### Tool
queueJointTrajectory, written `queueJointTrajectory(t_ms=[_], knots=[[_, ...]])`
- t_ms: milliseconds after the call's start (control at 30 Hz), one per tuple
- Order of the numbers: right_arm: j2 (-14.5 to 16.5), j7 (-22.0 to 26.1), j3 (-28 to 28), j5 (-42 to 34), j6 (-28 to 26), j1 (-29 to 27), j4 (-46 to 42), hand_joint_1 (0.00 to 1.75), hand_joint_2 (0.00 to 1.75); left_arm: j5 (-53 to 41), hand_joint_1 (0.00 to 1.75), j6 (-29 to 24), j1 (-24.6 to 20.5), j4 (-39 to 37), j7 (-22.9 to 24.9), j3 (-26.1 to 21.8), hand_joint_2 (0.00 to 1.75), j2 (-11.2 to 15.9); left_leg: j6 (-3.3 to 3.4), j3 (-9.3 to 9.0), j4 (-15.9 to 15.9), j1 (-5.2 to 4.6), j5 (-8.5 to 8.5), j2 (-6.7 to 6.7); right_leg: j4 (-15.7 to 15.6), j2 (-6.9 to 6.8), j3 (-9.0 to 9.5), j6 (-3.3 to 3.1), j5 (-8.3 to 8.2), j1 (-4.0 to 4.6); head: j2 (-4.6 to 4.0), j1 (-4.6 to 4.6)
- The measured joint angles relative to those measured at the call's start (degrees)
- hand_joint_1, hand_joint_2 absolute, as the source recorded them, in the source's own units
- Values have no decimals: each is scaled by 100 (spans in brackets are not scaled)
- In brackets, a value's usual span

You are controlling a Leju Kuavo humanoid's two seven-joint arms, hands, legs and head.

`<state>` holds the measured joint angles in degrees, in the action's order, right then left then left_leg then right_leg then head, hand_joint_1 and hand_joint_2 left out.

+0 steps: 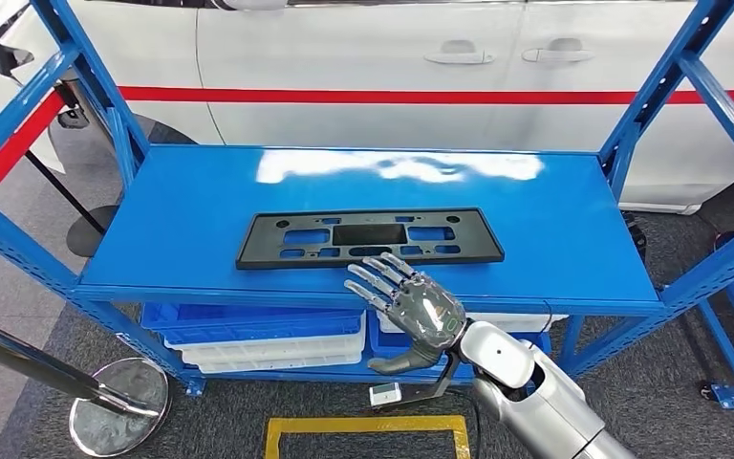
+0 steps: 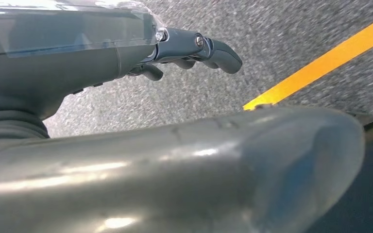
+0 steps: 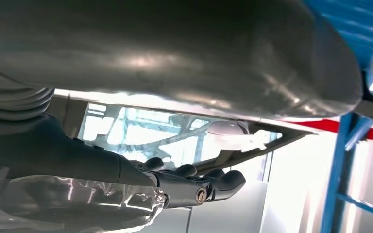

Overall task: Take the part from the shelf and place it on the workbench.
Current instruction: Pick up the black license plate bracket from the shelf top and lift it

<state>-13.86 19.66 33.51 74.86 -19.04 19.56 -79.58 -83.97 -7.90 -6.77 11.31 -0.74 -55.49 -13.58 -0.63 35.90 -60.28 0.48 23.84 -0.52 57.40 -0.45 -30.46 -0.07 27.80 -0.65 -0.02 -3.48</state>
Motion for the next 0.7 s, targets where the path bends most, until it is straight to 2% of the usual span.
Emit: queueJointTrajectory(t_ms=[33,133,167,200,233,300,333,367,400,467,500,533,633,700], knots=[[0,-5,-12,-29,8,61,52,0,0,-1,0,2,-2,-1,3,0,0,0,36,-68,151,-9,-18,-5,5,7,1,30,14,12,0,0],[1,-22,-72,-100,32,268,236,0,0,-8,0,8,-2,-1,10,2,0,1,160,-95,215,-23,5,-9,9,15,6,131,48,-5,0,1],[9,-32,-103,-119,44,343,305,0,0,-14,0,11,-7,-1,10,5,0,1,196,-115,241,-19,1,-9,90,15,-25,162,106,-20,0,1],[23,-43,-136,-141,61,421,380,0,0,-23,0,17,-16,-1,9,9,0,1,229,-136,267,-10,-4,-8,275,17,-110,185,212,-28,0,1],[44,-56,-169,-169,81,498,472,0,0,-35,0,29,-26,-1,8,18,0,1,252,-149,278,-7,-2,-8,594,17,-272,200,361,-37,0,1],[79,-69,-219,-231,124,623,677,0,0,-52,0,52,-41,-1,9,38,0,1,283,-154,277,-13,13,-9,1368,19,-708,226,634,-40,0,0],[88,-69,-240,-261,138,661,779,0,0,-57,0,63,-42,-1,11,46,0,1,290,-159,274,-15,22,-18,1617,18,-873,233,655,-45,0,0],[90,-60,-260,-291,148,693,870,0,0,-64,0,71,-41,-1,13,52,0,1,290,-169,268,-16,33,-31,1638,18,-933,233,552,-50,0,0],[90,-50,-277,-320,154,732,953,0,0,-76,0,80,-41,-1,14,63,0,-1,283,-184,261,-17,48,-45,1438,17,-886,226,350,-55,0,0],[107,-31,-306,-373,161,872,1140,0,0,-108,0,97,-48,-1,17,101,0,-5,250,-211,234,-29,89,-63,688,0,-604,185,-113,-46,0,0],[125,-26,-316,-393,156,964,1256,0,0,-122,0,102,-55,-1,21,120,0,-9,227,-210,217,-41,107,-65,373,-9,-480,159,-229,-32,0,0],[143,-19,-325,-409,148,1054,1388,0,0,-132,0,103,-62,-1,26,133,0,-11,202,-201,206,-51,118,-64,185,-17,-410,136,-271,-17,0,0],[162,5,-336,-433,117,1236,1735,0,0,-140,0,107,-72,-1,38,144,0,-17,118,-192,200,-52,139,-58,82,-19,-375,68,-239,-14,0,1],[143,11,-339,-443,110,1315,1875,0,0,-140,0,108,-77,-1,39,150,0,-20,58,-99,-36,-47,299,-47,47,-40,-341,-3,-244,-43,0,-1]])
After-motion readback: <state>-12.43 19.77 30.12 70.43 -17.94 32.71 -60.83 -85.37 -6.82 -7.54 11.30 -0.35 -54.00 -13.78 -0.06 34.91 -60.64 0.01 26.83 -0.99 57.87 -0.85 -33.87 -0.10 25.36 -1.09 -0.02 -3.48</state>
